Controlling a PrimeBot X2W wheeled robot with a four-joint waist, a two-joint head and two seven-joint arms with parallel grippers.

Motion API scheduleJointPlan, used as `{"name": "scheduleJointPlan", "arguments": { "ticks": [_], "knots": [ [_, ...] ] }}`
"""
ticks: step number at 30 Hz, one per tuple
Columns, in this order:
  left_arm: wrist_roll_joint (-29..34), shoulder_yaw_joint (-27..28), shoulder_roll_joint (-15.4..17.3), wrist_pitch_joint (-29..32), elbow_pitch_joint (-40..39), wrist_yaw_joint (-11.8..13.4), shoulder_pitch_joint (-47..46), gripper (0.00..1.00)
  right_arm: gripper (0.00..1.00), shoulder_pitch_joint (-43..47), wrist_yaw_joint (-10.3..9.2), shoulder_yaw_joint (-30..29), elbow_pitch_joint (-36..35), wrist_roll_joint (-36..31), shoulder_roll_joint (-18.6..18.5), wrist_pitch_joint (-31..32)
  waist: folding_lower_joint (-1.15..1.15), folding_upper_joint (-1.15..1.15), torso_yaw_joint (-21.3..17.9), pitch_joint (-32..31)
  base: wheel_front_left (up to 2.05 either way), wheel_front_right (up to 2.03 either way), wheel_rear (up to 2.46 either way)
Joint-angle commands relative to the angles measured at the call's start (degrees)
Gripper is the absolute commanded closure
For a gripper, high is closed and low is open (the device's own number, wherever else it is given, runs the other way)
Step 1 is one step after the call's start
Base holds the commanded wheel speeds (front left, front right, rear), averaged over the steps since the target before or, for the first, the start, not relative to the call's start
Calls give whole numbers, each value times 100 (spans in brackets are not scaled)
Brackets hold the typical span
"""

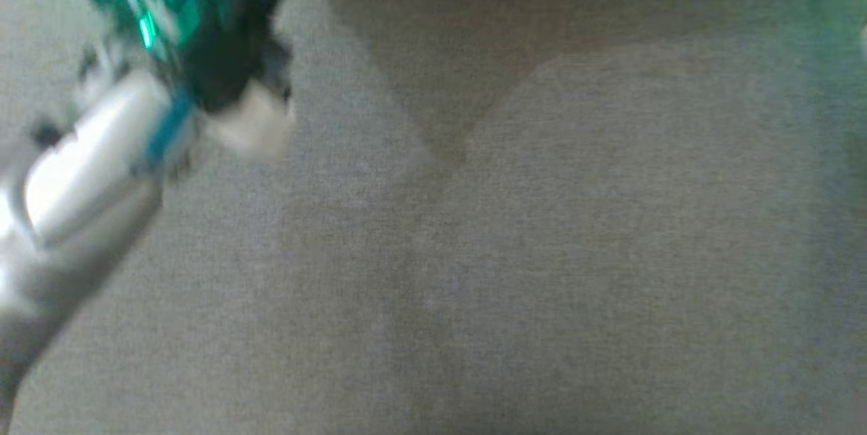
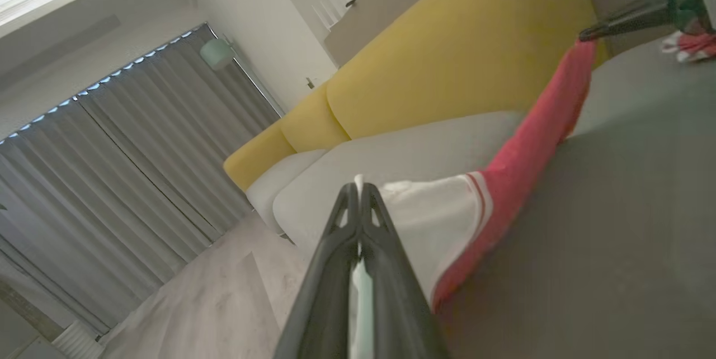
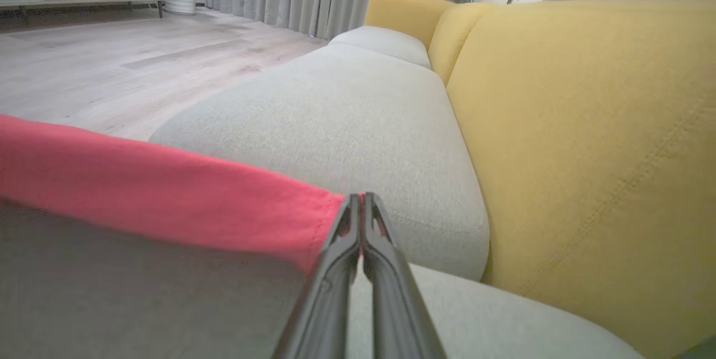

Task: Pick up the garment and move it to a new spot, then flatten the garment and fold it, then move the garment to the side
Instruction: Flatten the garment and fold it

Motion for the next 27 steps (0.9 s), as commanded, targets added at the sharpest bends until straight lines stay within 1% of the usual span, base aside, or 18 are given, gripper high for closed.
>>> {"name": "scheduleJointPlan", "arguments": {
  "ticks": [1, 4, 8, 13, 15, 18, 21, 23, 27],
  "knots": [
    [40, 230, 318, -3, -165, 75, -15, 100, 100, 192, -3, -26, -199, 31, -45, -30, 1, 0, -117, -234, 0, 0, 0],
    [30, 120, 587, -3, -555, 312, 909, 100, 100, 936, -3, -123, -533, -11, 14, -30, 1, 0, -243, -528, 0, 0, 0],
    [-190, -35, 854, -4, -950, 671, 2140, 100, 100, 1924, -3, -220, -951, -46, 51, -30, 1, 0, -392, -904, 0, 0, 0],
    [-533, -230, 994, -3, -1423, 1134, 3404, 100, 100, 3108, -3, -534, -1520, -97, 22, -30, 1, 0, -462, -1158, 0, 0, 0],
    [-620, -303, 1031, 14, -1576, 1281, 3748, 100, 100, 3563, -3, -730, -1783, -138, 17, -30, 1, 0, -457, -1186, 0, 0, 0],
    [-765, -352, 1075, 50, -1785, 1459, 4125, 100, 100, 4205, -3, -1019, -2144, -214, 146, -30, 1, 0, -468, -1200, 0, 0, 0],
    [-776, -367, 1173, 58, -1776, 1493, 4218, 100, 100, 4545, -3, -1171, -2426, -263, 302, 35, 1, 0, -507, -1160, 0, 0, 0],
    [-789, -316, 1156, 54, -1745, 1460, 4115, 100, 100, 4589, -3, -1236, -2572, -304, 358, 114, 1, 0, -521, -1115, 0, 0, 0],
    [-692, -194, 1102, 41, -1544, 1219, 3606, 100, 100, 4380, -3, -1315, -2740, -322, 426, 243, 1, 0, -525, -946, 0, 0, 0]
  ]
}}
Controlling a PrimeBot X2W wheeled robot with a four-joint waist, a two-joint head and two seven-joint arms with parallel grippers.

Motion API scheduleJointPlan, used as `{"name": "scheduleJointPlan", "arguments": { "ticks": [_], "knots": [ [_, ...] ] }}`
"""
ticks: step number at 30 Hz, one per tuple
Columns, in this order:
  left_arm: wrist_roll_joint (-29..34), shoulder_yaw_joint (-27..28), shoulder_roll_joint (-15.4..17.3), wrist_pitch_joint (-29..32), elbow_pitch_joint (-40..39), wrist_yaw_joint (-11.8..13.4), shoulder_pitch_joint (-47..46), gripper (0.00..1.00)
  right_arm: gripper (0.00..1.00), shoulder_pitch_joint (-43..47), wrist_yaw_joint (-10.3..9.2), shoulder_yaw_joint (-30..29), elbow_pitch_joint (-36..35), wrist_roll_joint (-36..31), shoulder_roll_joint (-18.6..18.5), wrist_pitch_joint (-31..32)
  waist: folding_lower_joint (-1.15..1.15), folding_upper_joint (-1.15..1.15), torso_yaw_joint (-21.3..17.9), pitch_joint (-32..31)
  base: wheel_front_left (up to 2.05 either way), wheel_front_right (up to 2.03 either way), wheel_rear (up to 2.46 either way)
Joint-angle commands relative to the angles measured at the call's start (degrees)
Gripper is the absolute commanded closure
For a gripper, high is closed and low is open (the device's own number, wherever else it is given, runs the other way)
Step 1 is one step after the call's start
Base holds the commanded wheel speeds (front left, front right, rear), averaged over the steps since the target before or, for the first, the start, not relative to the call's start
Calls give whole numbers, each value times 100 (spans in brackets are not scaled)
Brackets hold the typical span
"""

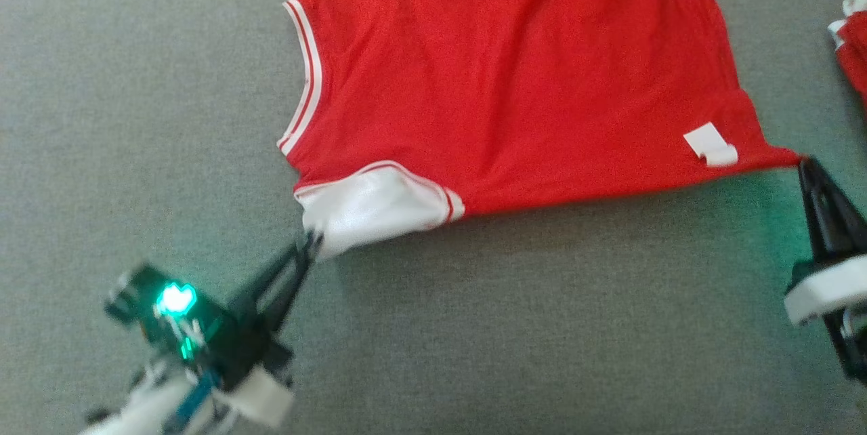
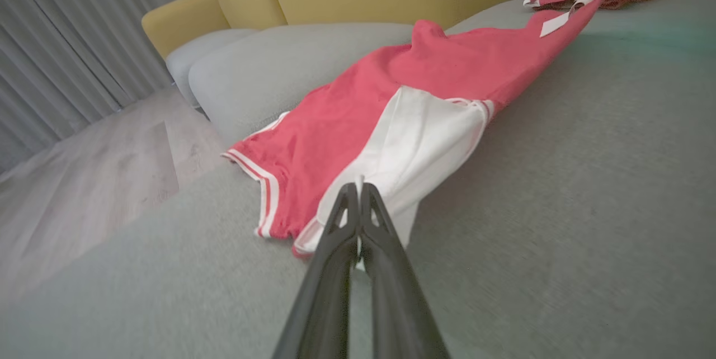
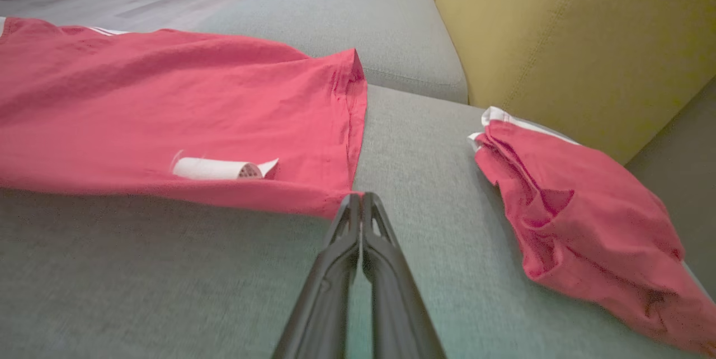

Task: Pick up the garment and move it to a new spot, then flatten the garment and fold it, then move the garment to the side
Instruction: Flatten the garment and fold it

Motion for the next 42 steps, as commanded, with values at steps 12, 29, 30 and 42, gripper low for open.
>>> {"name": "scheduleJointPlan", "arguments": {
  "ticks": [12, 29, 30, 42],
  "knots": [
    [1030, 455, -187, -27, 1159, -1093, -3094, 100, 100, -1702, -3, 357, 364, 12, -300, -6, 0, 0, 30, 703, 0, 0, 0],
    [978, 645, -1111, -71, 3186, -1559, -4495, 0, 0, -3517, -3, 1320, 1687, 187, -175, -189, 0, 0, -77, 1311, 0, 0, 0],
    [905, 712, -1165, -73, 3252, -1481, -4434, 0, 0, -3530, -3, 1331, 1745, 199, -157, -210, 0, 0, -70, 1289, 0, 0, 0],
    [-598, 2010, -1848, -79, 2394, -883, -1962, 0, 0, -2619, -3, 679, 1425, 141, 184, -268, 0, 0, 9, 811, 0, 0, 0]
  ]
}}
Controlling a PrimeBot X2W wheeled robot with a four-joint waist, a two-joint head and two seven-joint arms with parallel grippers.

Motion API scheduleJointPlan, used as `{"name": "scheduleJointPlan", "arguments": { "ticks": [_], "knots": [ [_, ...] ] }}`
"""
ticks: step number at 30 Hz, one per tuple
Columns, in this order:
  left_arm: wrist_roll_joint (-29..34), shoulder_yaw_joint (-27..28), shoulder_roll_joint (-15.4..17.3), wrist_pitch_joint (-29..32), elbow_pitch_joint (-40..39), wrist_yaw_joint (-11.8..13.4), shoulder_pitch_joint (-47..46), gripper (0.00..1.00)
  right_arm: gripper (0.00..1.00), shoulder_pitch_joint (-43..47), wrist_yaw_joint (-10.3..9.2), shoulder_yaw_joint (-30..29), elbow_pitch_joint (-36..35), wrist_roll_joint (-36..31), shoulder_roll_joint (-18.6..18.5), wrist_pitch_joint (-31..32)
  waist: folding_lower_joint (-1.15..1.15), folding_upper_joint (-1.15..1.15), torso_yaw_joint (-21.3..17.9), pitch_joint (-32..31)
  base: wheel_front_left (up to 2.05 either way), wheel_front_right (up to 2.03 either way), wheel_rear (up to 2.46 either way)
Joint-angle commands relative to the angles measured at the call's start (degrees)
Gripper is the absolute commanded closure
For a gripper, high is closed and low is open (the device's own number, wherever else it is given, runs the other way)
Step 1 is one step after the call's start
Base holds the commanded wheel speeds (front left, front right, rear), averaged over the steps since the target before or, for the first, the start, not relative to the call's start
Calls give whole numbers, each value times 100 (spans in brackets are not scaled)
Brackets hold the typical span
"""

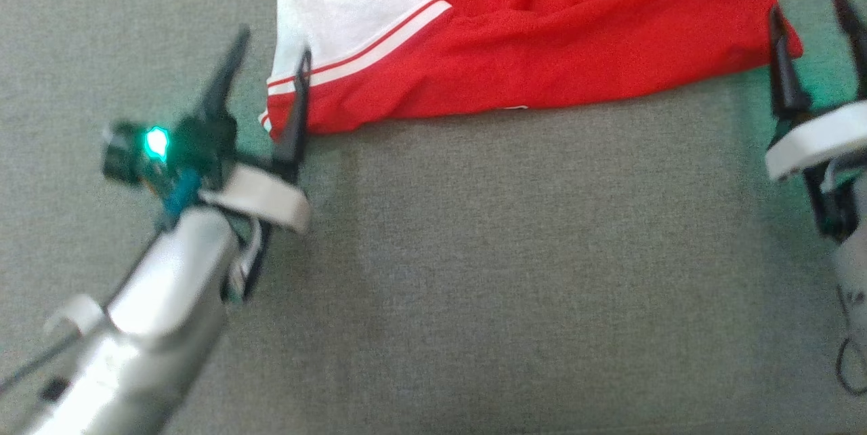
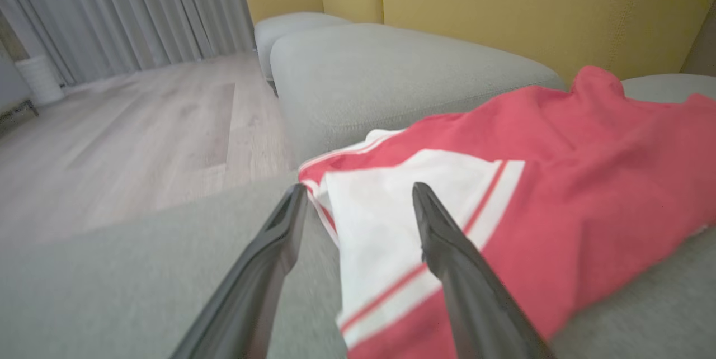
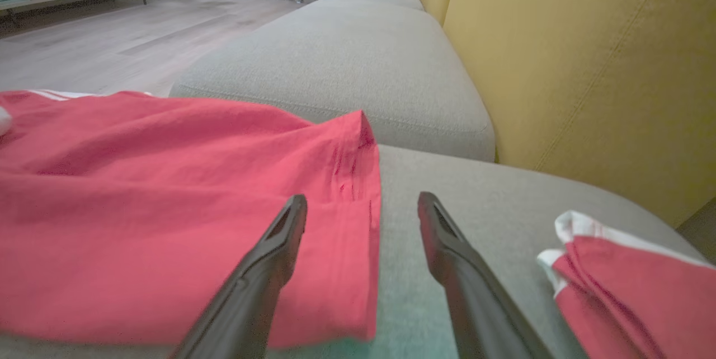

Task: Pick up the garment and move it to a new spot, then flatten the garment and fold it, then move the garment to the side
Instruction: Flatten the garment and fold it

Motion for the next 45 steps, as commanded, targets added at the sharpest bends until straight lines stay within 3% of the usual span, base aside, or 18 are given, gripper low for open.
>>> {"name": "scheduleJointPlan", "arguments": {
  "ticks": [1, 7, 15, 19, 24, 25, 27, 28, 32, 45],
  "knots": [
    [-90, 333, 35, -28, -242, 21, 141, 0, 0, 230, -3, -42, -200, -53, 29, -60, 1, 0, 5, -81, 0, 0, 0],
    [-329, 586, -359, -29, -116, 8, 865, 0, 0, 444, -3, -182, -283, -122, 101, -60, 1, 0, -28, -137, 0, 0, 0],
    [-462, 1149, -688, -29, 303, 313, 1060, 0, 0, 464, -3, -205, -295, -203, 96, -61, 1, 0, -74, -92, 0, 0, 0],
    [-511, 1304, -825, -29, 341, 306, 1200, 0, 0, 490, -3, -232, -283, -223, 98, -61, 1, 0, -68, -105, 0, 0, 0],
    [-587, 1215, -978, 68, 650, 108, 1323, 0, 0, 525, -3, -282, -267, -261, 111, -61, 1, 0, -34, -119, 0, 0, 0],
    [-598, 1173, -999, 116, 711, 60, 1315, 15, 0, 524, -3, -288, -256, -269, 114, -61, 1, 0, -25, -120, 0, 0, 0],
    [-608, 1111, -1023, 148, 788, -44, 1277, 95, 0, 515, -3, -288, -228, -277, 120, -61, 1, 0, -7, -121, 0, 0, 0],
    [-609, 1084, -1029, 145, 812, -108, 1254, 100, 0, 510, -3, -274, -206, -275, 124, -61, 1, 0, 2, -123, 0, 0, 0],
    [-562, 1036, -1020, 84, 815, -296, 1147, 100, 0, 470, -3, -174, 32, -156, 151, -61, 1, 0, 40, -141, 0, 0, 0],
    [18, 1283, -812, -27, 290, -281, 1070, 100, 0, 23, -3, 88, 1109, 440, 197, -61, 1, 0, 159, -146, 0, 0, 0]
  ]
}}
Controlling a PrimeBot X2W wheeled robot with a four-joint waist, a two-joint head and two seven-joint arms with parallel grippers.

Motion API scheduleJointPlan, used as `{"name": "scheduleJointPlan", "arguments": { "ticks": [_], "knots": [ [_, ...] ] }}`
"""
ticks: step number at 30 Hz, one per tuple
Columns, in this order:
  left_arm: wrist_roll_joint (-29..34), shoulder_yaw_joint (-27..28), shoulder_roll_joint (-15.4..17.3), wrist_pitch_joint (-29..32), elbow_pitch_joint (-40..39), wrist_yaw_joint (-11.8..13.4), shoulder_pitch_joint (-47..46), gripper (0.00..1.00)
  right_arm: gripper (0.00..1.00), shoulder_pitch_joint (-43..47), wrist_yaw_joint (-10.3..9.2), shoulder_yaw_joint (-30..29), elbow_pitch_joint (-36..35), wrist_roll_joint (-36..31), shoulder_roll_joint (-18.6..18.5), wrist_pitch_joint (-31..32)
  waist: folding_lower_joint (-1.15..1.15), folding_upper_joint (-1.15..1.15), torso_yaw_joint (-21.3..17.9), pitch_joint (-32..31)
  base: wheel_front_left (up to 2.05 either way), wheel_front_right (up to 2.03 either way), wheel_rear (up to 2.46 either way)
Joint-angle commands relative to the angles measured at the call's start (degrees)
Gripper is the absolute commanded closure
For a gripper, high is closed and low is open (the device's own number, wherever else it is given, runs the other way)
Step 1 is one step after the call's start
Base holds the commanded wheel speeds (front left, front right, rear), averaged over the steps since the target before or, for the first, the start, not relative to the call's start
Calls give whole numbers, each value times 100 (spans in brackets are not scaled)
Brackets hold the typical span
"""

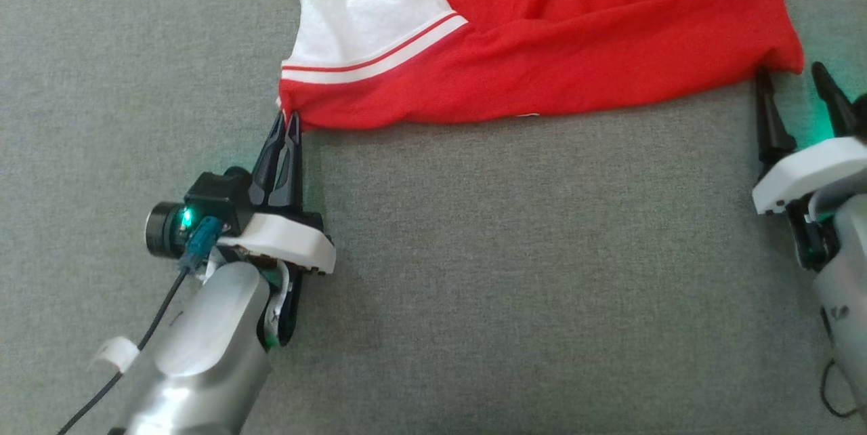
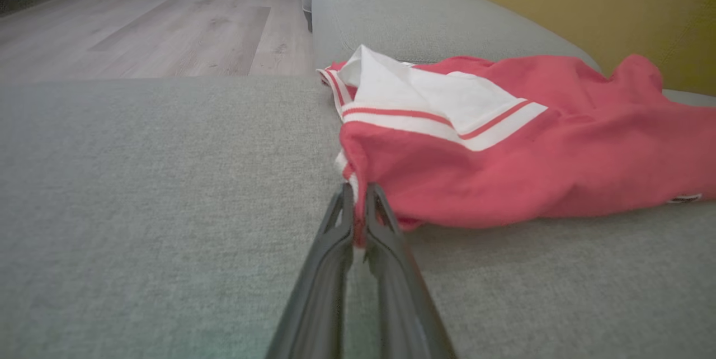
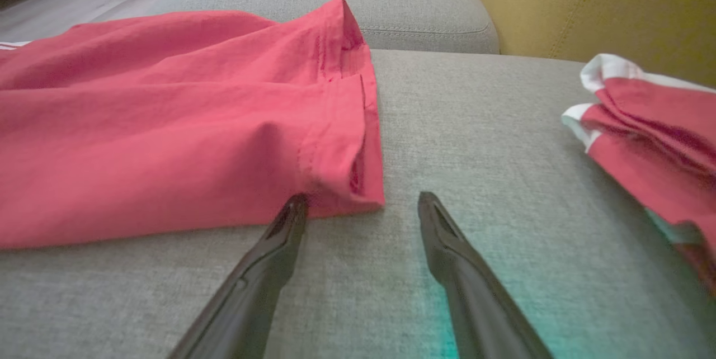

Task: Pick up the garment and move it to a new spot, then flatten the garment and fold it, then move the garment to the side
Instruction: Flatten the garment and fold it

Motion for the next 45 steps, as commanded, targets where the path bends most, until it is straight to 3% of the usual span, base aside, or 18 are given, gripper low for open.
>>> {"name": "scheduleJointPlan", "arguments": {
  "ticks": [1, 9, 10, 11, 12, 13, 14, 21, 33, 45],
  "knots": [
    [103, 247, 173, -56, -220, -8, -21, 100, 0, -122, -3, 192, -87, 83, -53, -62, 0, 0, 13, 9, 0, 0, 0],
    [323, 337, 152, -57, -358, -75, 82, 100, 0, -314, -3, 642, -122, 402, -122, -62, 0, 0, 45, -21, 0, 0, 0],
    [341, 343, 144, -57, -355, -86, 84, 100, 4, -333, -3, 716, -63, 471, -125, -62, 0, 0, 52, -30, 0, 0, 0],
    [360, 352, 135, -57, -354, -96, 82, 100, 23, -355, -3, 784, -14, 533, -139, -62, 0, 0, 62, -39, 0, 0, 0],
    [376, 360, 124, -57, -353, -107, 80, 100, 59, -374, -3, 846, 38, 594, -159, -62, 0, 0, 73, -49, 0, 0, 0],
    [391, 369, 113, -57, -351, -117, 81, 100, 84, -389, -3, 900, 88, 661, -175, -62, 0, 0, 83, -58, 0, 0, 0],
    [405, 383, 104, -57, -351, -124, 84, 100, 100, -389, -3, 946, 133, 730, -195, -62, 0, 0, 93, -69, 0, 0, 0],
    [475, 526, 81, -57, -390, -169, 208, 100, 100, -121, -3, 1081, 19, 1092, -389, -62, 0, 0, 126, -218, 0, 0, 0],
    [471, 713, 201, -58, -814, -358, 1268, 100, 100, 1364, -3, 1510, -867, 1776, -1058, -62, 0, 0, -48, -681, 0, 0, 0],
    [536, 621, 487, 46, -1474, -255, 2297, 100, 100, 2761, -3, 990, -1768, 1799, -1435, 55, 0, 0, -220, -836, 0, 0, 0]
  ]
}}
